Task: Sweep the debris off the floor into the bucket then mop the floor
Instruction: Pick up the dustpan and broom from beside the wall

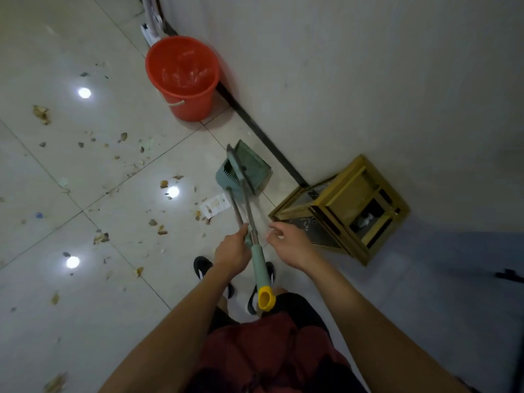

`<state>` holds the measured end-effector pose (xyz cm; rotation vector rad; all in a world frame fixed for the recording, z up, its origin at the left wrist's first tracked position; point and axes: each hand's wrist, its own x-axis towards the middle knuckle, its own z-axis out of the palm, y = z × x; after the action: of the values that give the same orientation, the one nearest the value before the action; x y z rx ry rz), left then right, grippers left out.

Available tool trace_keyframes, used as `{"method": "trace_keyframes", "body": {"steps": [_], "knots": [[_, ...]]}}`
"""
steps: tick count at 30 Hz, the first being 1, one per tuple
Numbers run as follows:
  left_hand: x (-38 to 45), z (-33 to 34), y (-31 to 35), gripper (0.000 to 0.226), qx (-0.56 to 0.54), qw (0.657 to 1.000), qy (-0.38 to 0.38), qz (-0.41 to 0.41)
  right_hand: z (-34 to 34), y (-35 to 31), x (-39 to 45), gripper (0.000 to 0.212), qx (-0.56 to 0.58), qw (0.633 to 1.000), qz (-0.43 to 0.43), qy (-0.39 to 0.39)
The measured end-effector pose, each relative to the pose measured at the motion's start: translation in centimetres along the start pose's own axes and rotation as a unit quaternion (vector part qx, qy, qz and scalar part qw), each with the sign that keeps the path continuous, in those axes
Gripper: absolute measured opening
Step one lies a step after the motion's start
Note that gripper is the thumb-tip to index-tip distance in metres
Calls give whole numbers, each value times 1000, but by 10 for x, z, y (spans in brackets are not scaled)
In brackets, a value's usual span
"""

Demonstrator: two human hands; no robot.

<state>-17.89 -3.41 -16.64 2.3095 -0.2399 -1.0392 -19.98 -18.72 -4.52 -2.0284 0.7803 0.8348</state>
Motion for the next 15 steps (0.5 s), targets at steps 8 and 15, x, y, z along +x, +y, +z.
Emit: {"method": "trace_keyframes", "body": {"steps": [8,15], "knots": [[-10,34,9,70,50,999,-19,3,30,32,0,47,227,955,175,-72],[-13,56,22,72,91,995,-32,9,32,42,-5,22,379,889,247,-64]]}}
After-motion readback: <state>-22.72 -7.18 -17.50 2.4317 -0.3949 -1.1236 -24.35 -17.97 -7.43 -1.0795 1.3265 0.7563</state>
